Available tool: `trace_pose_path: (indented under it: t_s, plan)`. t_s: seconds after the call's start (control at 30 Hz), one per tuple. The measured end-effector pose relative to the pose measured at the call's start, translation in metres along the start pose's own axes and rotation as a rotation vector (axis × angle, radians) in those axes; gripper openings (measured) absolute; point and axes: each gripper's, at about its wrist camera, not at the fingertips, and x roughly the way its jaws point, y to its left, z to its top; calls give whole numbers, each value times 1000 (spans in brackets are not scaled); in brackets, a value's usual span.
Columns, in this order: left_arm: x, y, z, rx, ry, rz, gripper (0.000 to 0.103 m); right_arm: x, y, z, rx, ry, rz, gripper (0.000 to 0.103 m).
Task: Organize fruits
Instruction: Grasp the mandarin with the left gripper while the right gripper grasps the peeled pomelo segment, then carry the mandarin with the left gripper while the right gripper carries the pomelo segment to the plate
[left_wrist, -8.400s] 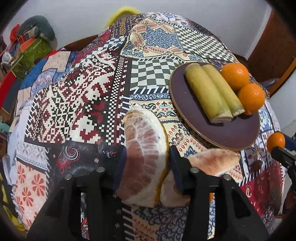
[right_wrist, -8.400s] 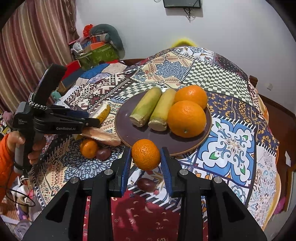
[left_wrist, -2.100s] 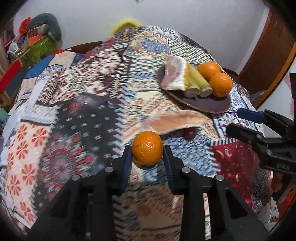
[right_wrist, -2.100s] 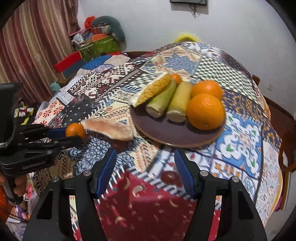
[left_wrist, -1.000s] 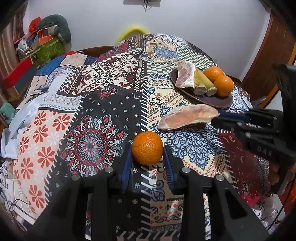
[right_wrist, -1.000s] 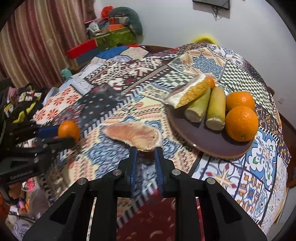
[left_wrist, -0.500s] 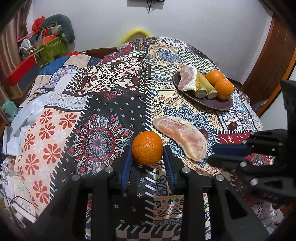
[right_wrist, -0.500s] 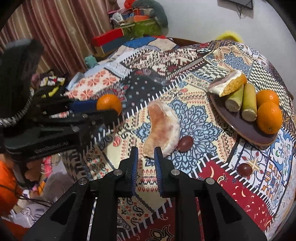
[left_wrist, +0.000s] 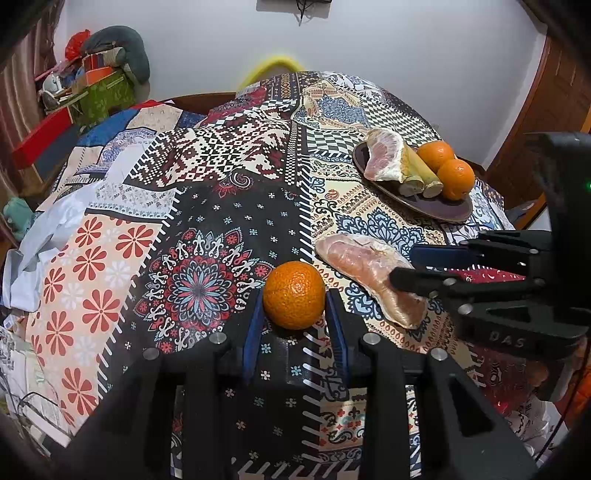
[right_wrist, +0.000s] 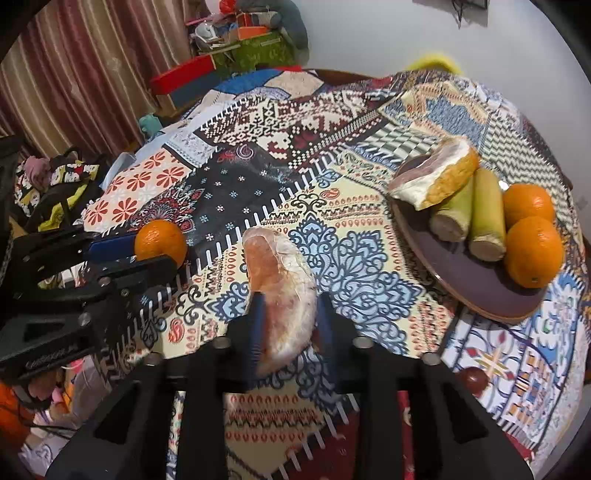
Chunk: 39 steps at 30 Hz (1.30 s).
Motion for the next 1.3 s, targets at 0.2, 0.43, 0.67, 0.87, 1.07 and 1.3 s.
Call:
trace_pose_path:
  t_s: [0.2,0.43,0.67,0.87,1.07,1.3]
  plan:
    - [4,5,-1,-11,5,-8,34,14,9,3,-35,22,-16,43]
    - [8,5,-2,-13,10,-15,33,27,13,6,-54,31,-34,46]
    - [7,3,-2,-16,11,-14,33,25,14,6,-58,20,-42,41]
    - [-3,-2,0,-1,-3,-8,33,2,15,2,-45,-37,-36,41]
    - [-14,-15,6,21,-28,-10,34,-32,3,-1,-20,-115,-68,41]
    - [-22,-36,20,52,-58,-15,33,-73,-30,-3,45,-201,-109,41]
